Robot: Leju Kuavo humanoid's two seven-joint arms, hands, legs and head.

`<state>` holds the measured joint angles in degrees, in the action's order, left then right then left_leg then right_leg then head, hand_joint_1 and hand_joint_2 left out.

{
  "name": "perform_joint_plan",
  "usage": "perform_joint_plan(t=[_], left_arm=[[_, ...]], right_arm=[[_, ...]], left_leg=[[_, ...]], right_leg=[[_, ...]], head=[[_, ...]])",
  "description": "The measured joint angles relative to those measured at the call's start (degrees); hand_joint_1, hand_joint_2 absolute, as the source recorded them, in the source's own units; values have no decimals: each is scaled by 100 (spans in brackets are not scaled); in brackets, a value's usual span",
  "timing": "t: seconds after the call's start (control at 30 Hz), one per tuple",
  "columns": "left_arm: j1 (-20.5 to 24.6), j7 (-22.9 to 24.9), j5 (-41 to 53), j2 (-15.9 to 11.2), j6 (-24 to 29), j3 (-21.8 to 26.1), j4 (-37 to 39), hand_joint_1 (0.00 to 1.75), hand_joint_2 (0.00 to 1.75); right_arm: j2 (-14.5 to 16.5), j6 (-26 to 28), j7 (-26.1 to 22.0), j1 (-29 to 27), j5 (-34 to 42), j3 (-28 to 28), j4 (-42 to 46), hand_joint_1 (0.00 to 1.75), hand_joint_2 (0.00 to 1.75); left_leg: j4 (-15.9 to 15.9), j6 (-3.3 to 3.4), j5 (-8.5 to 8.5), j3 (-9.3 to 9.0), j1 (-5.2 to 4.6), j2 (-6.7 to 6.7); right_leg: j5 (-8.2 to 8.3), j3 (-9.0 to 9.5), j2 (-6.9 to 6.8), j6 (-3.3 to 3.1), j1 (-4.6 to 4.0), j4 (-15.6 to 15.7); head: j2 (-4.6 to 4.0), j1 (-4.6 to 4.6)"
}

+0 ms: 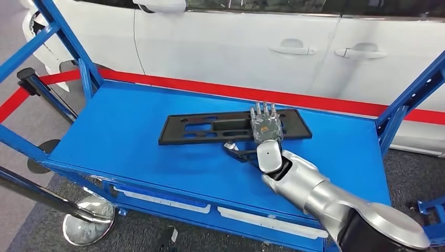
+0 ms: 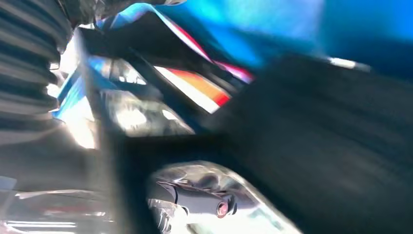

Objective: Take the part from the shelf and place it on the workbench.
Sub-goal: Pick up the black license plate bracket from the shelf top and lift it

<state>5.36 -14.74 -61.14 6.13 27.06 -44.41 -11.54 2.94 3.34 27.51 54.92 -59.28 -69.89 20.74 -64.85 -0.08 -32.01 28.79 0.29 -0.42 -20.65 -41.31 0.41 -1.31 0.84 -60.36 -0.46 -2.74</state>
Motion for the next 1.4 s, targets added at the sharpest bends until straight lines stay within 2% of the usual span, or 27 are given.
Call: perform_joint_plan(t=[0.03,0.1,0.13,0.17,0.2,0.27,0.3,0.37,0.43,0.5,0.57,0.6,0.63,0.67,0.7,0.77,0.83,0.93,1.0,1.03,1.1,1.17,1.2,1.23,1.3,1.33,1.4], left_arm=[[1,7,1,1,5,-13,0,0,0],[1,19,1,1,10,-36,0,0,0],[0,24,1,1,11,-46,0,0,0],[-2,28,2,1,13,-57,0,0,0],[-1,34,7,1,15,-74,0,0,0],[5,50,27,1,25,-114,0,0,0],[10,57,37,1,30,-132,0,0,0],[11,65,40,1,41,-146,1,0,0],[11,68,37,1,58,-151,1,0,0],[14,69,36,1,74,-154,0,0,0],[17,69,37,-1,82,-154,1,0,0],[17,71,38,-1,85,-155,1,0,0],[16,72,39,-1,86,-157,1,0,0],[15,73,40,-1,86,-162,1,0,0],[15,74,40,-1,87,-174,2,0,0],[18,75,40,-1,87,-211,2,0,0],[22,78,40,-1,95,-241,1,0,0],[20,84,37,-2,125,-248,1,0,0],[21,83,37,-4,139,-250,0,0,0],[24,84,37,-5,141,-252,0,0,0],[29,92,38,-5,148,-254,0,0,0],[36,114,38,-5,163,-254,0,0,0],[40,132,38,-5,173,-254,0,0,0],[44,153,38,-5,181,-254,0,0,0],[42,186,38,-5,195,-255,1,0,0],[42,193,38,-5,200,-256,1,0,0],[39,196,38,-5,207,-256,1,0,0]], right_arm=[[1,-1,-2,-7,1,3,0,0,175],[5,-2,-10,-22,1,3,0,0,175],[7,-2,-14,-26,1,3,0,0,175],[7,-2,-17,-30,1,3,0,0,175],[6,-2,-19,-34,1,3,0,0,175],[6,-2,-22,-38,1,4,0,0,175],[6,-2,-23,-38,1,5,0,0,175],[5,-2,-26,-43,1,5,0,0,175],[5,-2,-30,-53,1,5,0,2,175],[0,0,-32,-57,0,5,0,85,175],[-5,0,-32,-67,-1,5,0,170,175],[-6,-1,-32,-81,-1,5,0,175,175],[-7,-1,-32,-100,0,5,-1,175,175],[-10,-1,-32,-117,0,6,-1,175,175],[-13,-1,-32,-128,1,7,-2,175,175],[-16,0,-32,-125,-2,14,-2,172,175],[-16,-1,-33,-113,-9,21,-1,169,175],[-17,-32,-60,-111,-16,26,0,169,175],[-12,-71,-111,-101,-17,33,7,167,175],[-8,-83,-137,-97,-17,42,11,166,175],[-5,-80,-172,-98,-25,57,15,165,175],[-5,-61,-178,-104,-42,62,15,164,175],[-5,-45,-179,-106,-48,62,15,164,175],[-5,-31,-183,-106,-51,62,15,164,175],[-5,-8,-197,-106,-52,63,15,164,175],[-6,-5,-207,-106,-52,64,15,164,175],[-6,-4,-219,-107,-52,64,15,164,175]], left_leg=[[-323,-26,-57,209,8,5],[-838,-74,-380,630,22,8],[-942,-90,-514,785,30,9],[-904,-98,-536,870,37,9],[-707,-98,-413,877,42,9],[31,-66,160,714,44,11],[362,-38,354,632,30,13],[655,29,499,560,-1,11],[676,97,551,534,-10,3],[734,158,642,500,5,5],[764,199,675,493,6,12],[760,212,674,499,-2,13],[755,220,672,503,-9,13],[747,222,668,507,-14,12],[736,223,661,509,-17,10],[690,207,633,515,-19,4],[612,164,589,554,-40,1],[584,101,572,586,-52,-2],[471,50,475,628,-48,2],[271,20,354,716,-40,4],[-391,-40,45,1027,-15,10],[-889,-77,-83,1283,9,10],[-863,-84,-3,1278,18,11],[-627,-82,164,1168,25,11],[127,-60,503,796,25,13],[414,-40,587,654,14,9],[613,8,589,561,-21,1]], right_leg=[[-22,75,-1,-27,6,54],[-70,190,6,-55,6,115],[-98,232,14,-56,6,125],[-127,269,23,-53,5,127],[-154,306,29,-47,5,127],[-197,374,38,-26,3,127],[-210,394,43,-9,-3,123],[-233,400,50,51,-14,117],[-249,398,51,135,-15,119],[-368,344,36,189,-9,-11],[-712,111,20,208,-11,-562],[-896,-44,16,216,-15,-937],[-1014,-168,16,223,-19,-1242],[-1026,-211,16,226,-20,-1373],[-939,-150,15,225,-20,-1289],[-638,196,15,208,-20,-645],[-504,483,17,177,-31,-104],[-510,539,24,108,-44,11],[-493,568,16,55,-24,51],[-486,584,7,31,-11,70],[-489,600,-11,3,-12,78],[-495,605,-20,-12,-16,77],[-499,611,-20,-13,-16,76],[-502,621,-17,-11,-15,76],[-515,638,-5,9,-22,74],[-517,637,1,30,-27,74],[-508,624,7,89,-31,85]], head=[[-1,-5],[-2,-14],[-2,-14],[-2,-15],[-2,-14],[-2,-14],[-2,-13],[-2,-10],[-2,-6],[-2,1],[-2,5],[-2,7],[-2,6],[-2,7],[-2,6],[-2,7],[-2,1],[-2,-7],[-2,-18],[-2,-31],[-2,-57],[-2,-58],[-2,-59],[-2,-60],[-2,-59],[-2,-56],[-2,-54]])
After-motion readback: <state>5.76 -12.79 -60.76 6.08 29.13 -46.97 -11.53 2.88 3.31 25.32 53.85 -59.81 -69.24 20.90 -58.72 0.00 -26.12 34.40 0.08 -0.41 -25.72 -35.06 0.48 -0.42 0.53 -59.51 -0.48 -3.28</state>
